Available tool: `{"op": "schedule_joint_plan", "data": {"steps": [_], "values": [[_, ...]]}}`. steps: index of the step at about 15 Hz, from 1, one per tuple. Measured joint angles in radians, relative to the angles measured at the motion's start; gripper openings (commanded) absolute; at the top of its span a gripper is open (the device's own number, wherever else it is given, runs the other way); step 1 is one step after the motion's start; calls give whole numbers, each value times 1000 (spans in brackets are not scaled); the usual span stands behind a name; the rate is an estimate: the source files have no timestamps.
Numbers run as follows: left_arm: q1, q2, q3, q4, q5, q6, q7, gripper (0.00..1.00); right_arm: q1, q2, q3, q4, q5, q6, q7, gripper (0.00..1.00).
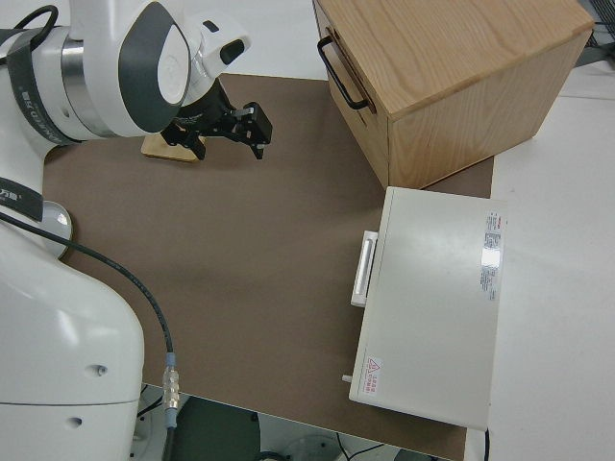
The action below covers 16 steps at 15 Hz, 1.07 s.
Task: Pick gray plate from table and place it on lower plate rack with left arm
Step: 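Move the left gripper toward the rim of the light gray plate, then close the left gripper on the gray plate's rim nearest the rack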
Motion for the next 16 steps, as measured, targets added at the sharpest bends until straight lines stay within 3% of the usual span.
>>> {"op": "schedule_joint_plan", "data": {"steps": [4, 10, 16], "values": [[-7, -28, -36, -195, 0, 199, -39, 991, 0, 0, 0, 0, 0, 0, 0, 983], [-4, -37, -38, -410, -1, 427, -40, 989, 0, 0, 0, 0, 0, 0, 0, 983], [-4, -34, -46, -504, -47, 501, -40, 985, 0, 0, 0, 0, 0, 0, 0, 983]]}}
